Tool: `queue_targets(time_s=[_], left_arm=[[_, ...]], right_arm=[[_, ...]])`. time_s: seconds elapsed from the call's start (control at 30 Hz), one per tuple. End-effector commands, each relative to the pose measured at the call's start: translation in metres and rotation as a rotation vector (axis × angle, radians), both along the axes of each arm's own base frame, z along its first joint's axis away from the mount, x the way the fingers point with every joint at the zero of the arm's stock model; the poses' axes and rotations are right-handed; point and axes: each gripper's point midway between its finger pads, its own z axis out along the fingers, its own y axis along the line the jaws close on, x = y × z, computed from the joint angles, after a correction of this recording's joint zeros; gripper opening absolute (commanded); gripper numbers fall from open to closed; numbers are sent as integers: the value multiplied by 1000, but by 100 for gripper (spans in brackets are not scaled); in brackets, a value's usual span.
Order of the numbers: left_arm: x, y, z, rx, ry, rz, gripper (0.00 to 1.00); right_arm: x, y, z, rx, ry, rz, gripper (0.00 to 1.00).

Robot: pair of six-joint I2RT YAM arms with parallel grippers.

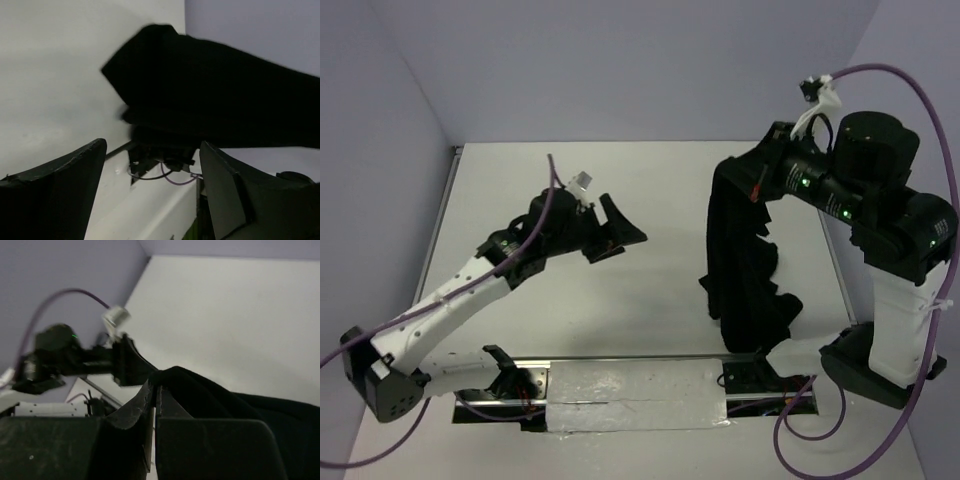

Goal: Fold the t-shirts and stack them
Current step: Flatten the tshirt out

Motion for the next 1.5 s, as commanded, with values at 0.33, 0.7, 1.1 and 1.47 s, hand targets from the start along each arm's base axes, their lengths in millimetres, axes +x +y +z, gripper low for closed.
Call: queue_targets(time_s=[0.33,0.7,1.1,1.47], left_arm=[[5,-61,-88,112,375,166,90],[6,48,-148,398,494,514,100],[-46,-26,-214,347,766,405,83],[-62,-61,-244,344,789,359,64]], right_arm=[[25,-45,45,-30,-172,-259,0],[59,-29,-130,-284,91,-208,0],[72,-49,-159,-279,109,-284,0],[66,-49,-162,-255,103,-231,0]])
